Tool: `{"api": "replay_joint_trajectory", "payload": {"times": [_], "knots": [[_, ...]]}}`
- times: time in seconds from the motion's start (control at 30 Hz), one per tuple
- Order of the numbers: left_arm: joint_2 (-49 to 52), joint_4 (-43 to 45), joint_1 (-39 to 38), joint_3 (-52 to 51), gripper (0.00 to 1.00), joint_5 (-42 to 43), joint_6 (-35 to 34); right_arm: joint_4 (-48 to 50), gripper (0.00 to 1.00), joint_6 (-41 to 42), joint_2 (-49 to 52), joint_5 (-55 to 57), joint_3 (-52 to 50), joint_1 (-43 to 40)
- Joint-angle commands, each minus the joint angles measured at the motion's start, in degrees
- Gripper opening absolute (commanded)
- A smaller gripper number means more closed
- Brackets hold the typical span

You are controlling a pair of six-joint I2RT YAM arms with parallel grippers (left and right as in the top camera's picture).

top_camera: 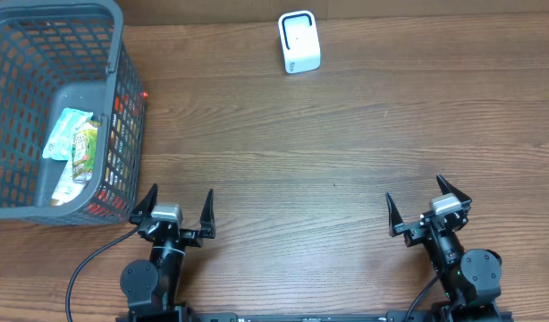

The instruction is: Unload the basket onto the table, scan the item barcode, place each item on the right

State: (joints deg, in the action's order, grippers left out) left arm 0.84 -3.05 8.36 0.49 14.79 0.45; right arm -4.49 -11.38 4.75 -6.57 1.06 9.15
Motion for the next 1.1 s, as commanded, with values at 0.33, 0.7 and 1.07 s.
{"api": "replay_joint_trajectory", "payload": {"times": [0.33,0.7,1.07], "knots": [[-0.6,2.1,0.2,-0.2,1.0,23.4,-17.2,0.3,1.0,0.0,-0.4,0.5,-0.6,0.3],[-0.6,16.4,0.2,-0.2,1.0,36.9,-30.9,0.3,1.0,0.0,-0.4,0.5,-0.6,0.3],[1.0,22.0,0.4,18.9,1.0,32.6,-23.5,0.2,1.0,0.0,-0.4,0.5,-0.6,0.3]]}}
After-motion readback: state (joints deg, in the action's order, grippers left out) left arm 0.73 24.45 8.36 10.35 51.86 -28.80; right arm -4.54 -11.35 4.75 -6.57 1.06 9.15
